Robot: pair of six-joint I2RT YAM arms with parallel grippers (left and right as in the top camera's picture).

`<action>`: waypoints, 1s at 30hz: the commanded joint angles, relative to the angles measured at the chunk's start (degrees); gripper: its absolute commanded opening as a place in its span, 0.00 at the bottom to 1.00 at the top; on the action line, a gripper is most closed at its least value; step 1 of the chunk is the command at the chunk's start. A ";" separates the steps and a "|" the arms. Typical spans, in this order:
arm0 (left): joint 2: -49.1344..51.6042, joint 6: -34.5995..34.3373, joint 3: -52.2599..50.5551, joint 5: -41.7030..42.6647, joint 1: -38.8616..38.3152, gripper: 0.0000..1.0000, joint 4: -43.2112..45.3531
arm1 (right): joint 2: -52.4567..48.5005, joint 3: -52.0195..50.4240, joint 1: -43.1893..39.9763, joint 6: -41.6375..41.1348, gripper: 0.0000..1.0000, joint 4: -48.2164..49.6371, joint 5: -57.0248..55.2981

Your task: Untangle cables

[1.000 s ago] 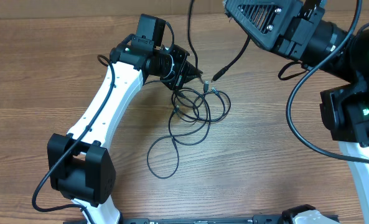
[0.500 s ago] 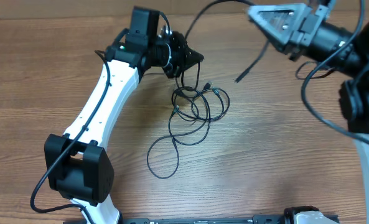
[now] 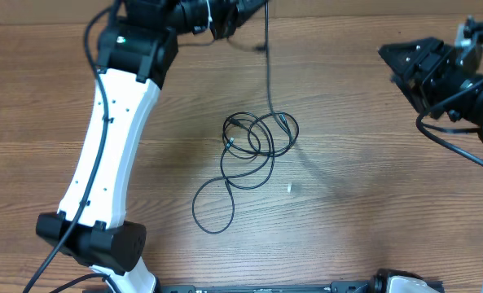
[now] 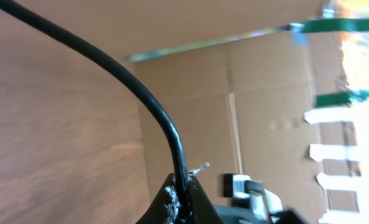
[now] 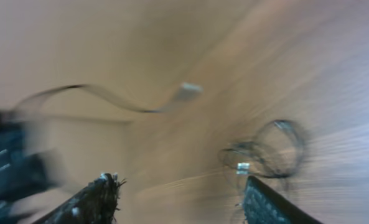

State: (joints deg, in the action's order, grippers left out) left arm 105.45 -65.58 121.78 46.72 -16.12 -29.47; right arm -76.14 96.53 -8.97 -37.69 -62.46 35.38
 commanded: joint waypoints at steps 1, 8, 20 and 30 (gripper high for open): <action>-2.16 2.05 5.99 0.02 -0.02 0.04 0.24 | 0.24 0.61 -0.26 2.67 0.77 -3.32 -14.71; -2.08 5.31 6.62 -6.03 0.02 0.04 -6.58 | -0.26 0.55 -0.26 2.67 1.00 -12.52 -19.96; -2.05 8.15 6.62 -18.03 6.99 0.04 -6.36 | -1.36 -7.61 1.44 8.00 1.00 -21.62 -19.89; -1.66 18.71 6.56 -63.76 16.76 0.04 -32.96 | -1.36 -22.95 3.63 7.96 1.00 -12.28 -14.58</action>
State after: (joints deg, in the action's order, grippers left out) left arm 103.94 -50.94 127.70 4.32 -0.99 -59.29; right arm -77.54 76.44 -5.54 -30.22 -76.60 17.74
